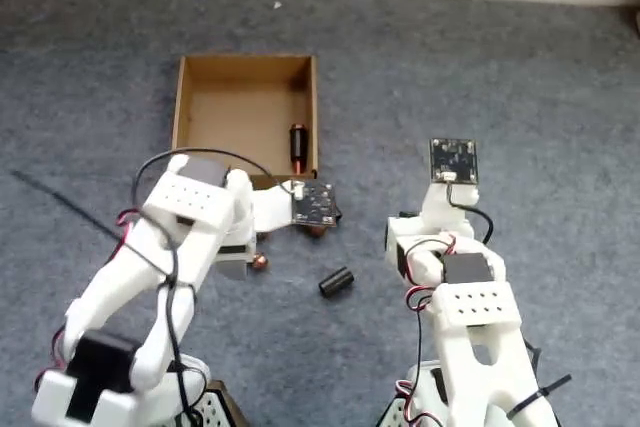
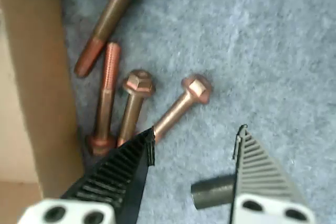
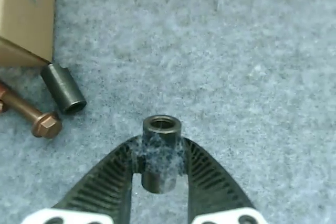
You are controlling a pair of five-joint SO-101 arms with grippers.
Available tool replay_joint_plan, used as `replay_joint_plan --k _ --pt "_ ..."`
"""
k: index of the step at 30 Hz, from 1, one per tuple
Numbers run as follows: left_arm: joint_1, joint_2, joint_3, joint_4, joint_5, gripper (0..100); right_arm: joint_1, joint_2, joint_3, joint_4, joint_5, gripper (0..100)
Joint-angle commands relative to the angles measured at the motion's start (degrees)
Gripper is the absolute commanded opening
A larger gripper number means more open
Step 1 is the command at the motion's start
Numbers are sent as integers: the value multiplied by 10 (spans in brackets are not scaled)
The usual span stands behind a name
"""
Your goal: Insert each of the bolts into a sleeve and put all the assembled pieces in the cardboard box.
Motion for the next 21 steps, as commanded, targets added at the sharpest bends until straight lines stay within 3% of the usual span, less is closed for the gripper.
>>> replay_joint_plan --k 1,14,21 --pt "13 56 -53 -7 -7 256 7 -18 -5 -11 -4 5" --pt "9 226 -151 -8 -7 247 7 -19 -5 -11 -4 5" --pt "26 268 -158 -4 -5 94 7 -19 -5 -11 -4 5"
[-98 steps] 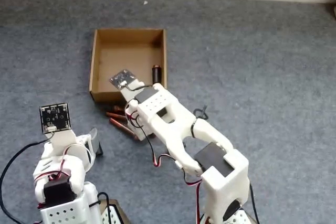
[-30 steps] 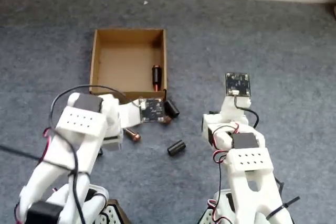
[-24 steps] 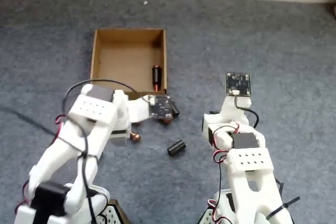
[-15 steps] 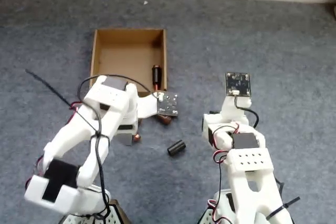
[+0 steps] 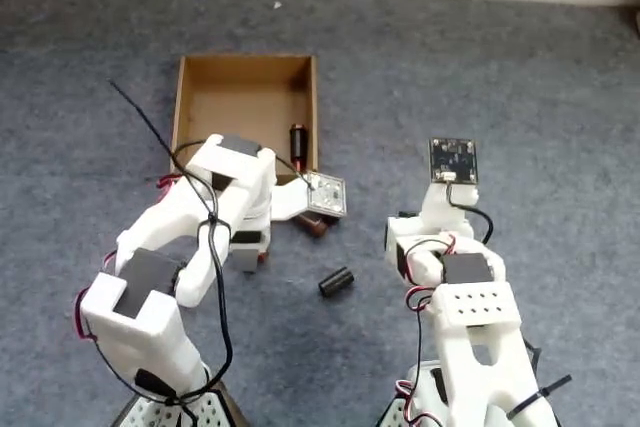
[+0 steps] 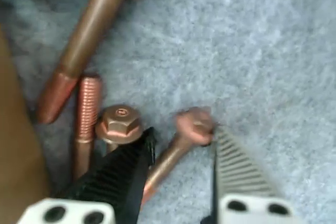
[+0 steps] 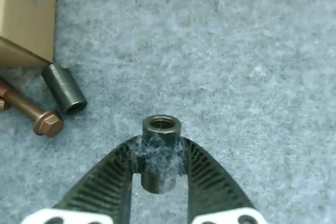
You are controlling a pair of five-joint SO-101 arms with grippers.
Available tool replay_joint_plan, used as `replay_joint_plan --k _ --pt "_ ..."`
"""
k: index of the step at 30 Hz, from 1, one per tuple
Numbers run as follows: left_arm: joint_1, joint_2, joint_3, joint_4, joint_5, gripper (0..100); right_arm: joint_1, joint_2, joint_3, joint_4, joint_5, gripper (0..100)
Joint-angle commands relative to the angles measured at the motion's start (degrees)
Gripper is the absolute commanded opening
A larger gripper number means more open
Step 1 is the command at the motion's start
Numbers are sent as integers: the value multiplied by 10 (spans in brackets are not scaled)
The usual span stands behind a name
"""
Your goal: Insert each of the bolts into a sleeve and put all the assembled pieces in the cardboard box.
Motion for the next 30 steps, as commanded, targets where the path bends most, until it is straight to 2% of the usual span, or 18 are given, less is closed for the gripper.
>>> replay_joint_plan --k 1,4,7,13,16,23,30 --pt "23 5 -15 -3 -4 69 7 -18 -5 -11 -4 5" --pt "34 5 -14 -2 -4 4 7 -18 -5 -11 -4 5" --pt "36 3 -14 0 1 6 7 -18 -5 -11 -4 5" --pt "38 -36 -42 60 94 6 7 -19 -5 -9 -4 5" --pt "38 -102 -40 84 127 6 5 -19 -8 -8 -7 5" --pt "39 -294 22 84 253 6 3 -20 -12 25 -8 5" --pt "31 -498 98 35 396 6 -65 -138 -43 99 -8 5"
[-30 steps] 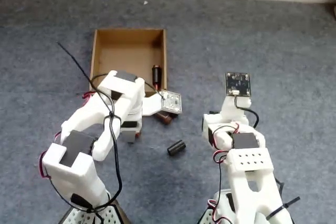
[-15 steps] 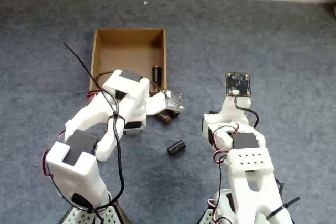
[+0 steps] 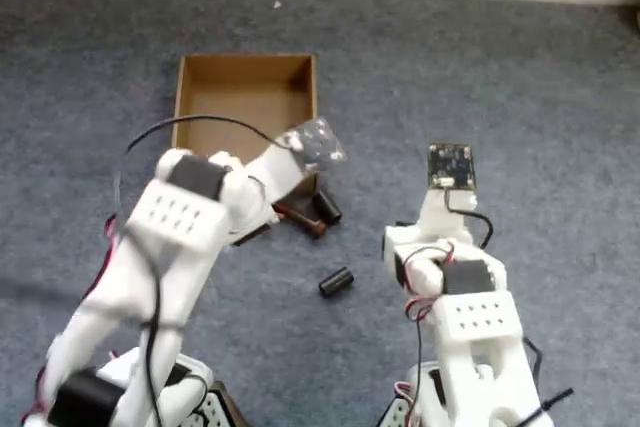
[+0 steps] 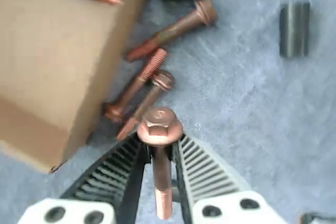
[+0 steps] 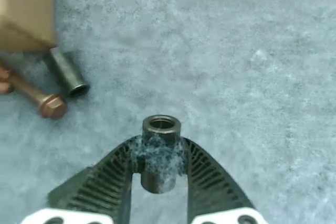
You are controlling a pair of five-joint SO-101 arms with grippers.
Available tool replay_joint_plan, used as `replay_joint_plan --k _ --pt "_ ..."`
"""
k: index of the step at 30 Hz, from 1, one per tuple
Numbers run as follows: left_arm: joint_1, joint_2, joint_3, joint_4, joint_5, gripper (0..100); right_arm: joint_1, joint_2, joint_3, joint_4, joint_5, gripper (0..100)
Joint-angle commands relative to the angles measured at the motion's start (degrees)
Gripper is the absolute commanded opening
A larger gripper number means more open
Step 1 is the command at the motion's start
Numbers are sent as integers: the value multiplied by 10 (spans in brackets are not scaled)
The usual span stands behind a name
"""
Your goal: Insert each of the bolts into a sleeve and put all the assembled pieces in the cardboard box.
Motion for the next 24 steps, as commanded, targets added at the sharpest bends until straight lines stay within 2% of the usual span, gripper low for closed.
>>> replay_joint_plan --k 1,5,10,14,24 --pt "0 -144 36 -46 108 6 -54 -101 -40 18 -4 5" --pt "-2 -215 66 -84 213 6 -110 -189 -7 15 -4 5" --pt "-2 -277 76 -107 330 6 -181 -271 58 -45 0 5" --pt "-2 -326 77 -132 382 6 -215 -320 98 -87 3 5" --pt "1 -445 78 -214 484 6 -275 -392 152 -197 65 5"
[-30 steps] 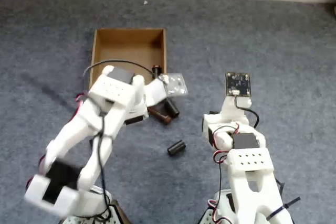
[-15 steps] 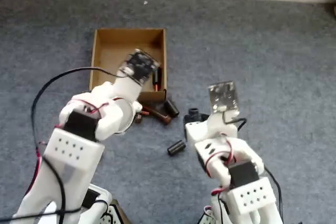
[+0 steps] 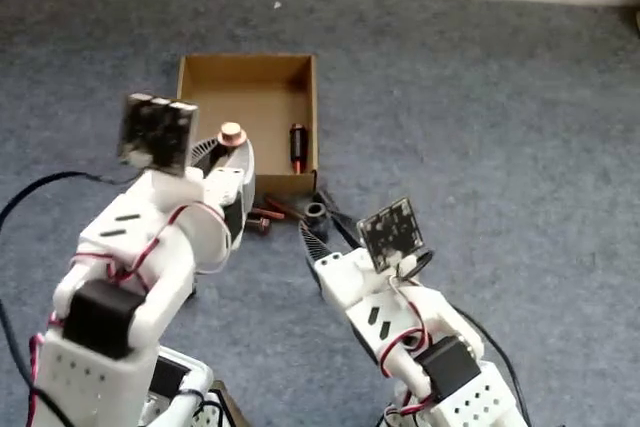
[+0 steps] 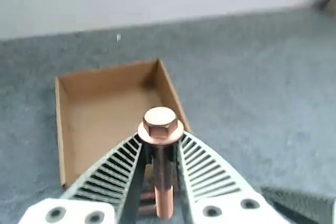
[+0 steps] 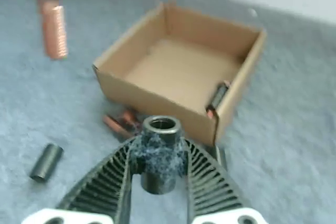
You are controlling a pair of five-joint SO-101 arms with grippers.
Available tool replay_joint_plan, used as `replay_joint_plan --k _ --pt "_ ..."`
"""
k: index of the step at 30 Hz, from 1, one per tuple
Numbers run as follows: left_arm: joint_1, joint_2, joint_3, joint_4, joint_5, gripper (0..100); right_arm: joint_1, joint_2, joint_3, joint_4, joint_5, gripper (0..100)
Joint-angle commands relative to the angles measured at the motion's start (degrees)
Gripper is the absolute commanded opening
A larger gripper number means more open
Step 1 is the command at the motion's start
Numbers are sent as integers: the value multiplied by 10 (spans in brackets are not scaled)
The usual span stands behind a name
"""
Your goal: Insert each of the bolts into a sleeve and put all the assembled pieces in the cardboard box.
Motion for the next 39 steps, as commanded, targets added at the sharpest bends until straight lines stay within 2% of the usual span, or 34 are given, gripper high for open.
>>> replay_joint_plan --k 1,10,19,23,39 --pt "2 -45 -3 -49 39 6 -24 -25 0 -55 25 5" --pt "20 -61 -2 -63 95 6 -74 -29 1 -105 44 5" --pt "87 -61 14 -67 91 6 -83 -25 2 -124 40 5" --pt "89 -62 43 -88 69 6 -80 -25 2 -124 40 5" --pt "101 -62 58 -84 53 6 -80 -24 3 -122 40 5"
